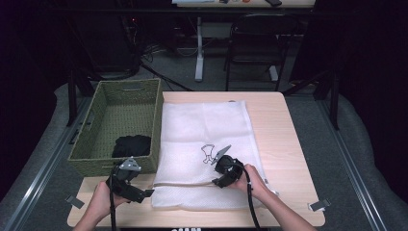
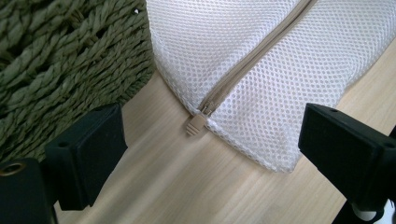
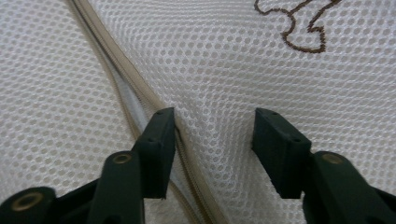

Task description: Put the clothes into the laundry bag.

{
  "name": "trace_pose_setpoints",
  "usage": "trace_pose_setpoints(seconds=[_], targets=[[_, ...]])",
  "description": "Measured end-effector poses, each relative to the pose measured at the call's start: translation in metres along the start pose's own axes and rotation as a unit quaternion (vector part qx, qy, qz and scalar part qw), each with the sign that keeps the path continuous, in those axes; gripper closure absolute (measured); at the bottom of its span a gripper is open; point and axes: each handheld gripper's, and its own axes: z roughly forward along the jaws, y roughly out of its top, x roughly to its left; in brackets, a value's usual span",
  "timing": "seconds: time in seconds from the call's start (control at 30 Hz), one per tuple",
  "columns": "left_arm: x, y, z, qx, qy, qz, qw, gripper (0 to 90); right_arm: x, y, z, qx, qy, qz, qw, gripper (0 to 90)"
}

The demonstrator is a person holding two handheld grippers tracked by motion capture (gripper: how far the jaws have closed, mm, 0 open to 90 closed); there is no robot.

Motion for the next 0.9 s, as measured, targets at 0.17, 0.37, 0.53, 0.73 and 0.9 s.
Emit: trace_pose_setpoints(seconds=[0.17, 0.37, 0.53, 0.73, 0.9], targets=[[0.001, -0.001, 0.001, 0.002, -0.003, 0.004, 1.0, 7.5, -0.003, 0.002, -0.001, 0.006, -0.006, 0.008, 0.9999, 62.6], [0.003, -0.003, -0.001, -0.015, -0.003, 0.014, 0.9998, 5.4, -0.001, 0.0, -0.001, -0.005, -0.018, 0.005, 0.9998, 76.9], [0.002, -0.002, -0.001, -0.016, -0.012, 0.023, 0.9995, 1.1, -0.001, 0.0, -0.001, -0.01, -0.03, 0.011, 0.9994, 85.7], [0.001, -0.003, -0.003, -0.017, -0.017, 0.029, 0.9993, 0.3, -0.001, 0.002, -0.012, -0.026, -0.031, 0.014, 0.9991, 86.0], [0.001, -0.001, -0.005, -0.015, -0.027, 0.024, 0.9993, 0.3, -0.002, 0.003, -0.022, -0.043, -0.027, 0.019, 0.9985, 86.0]])
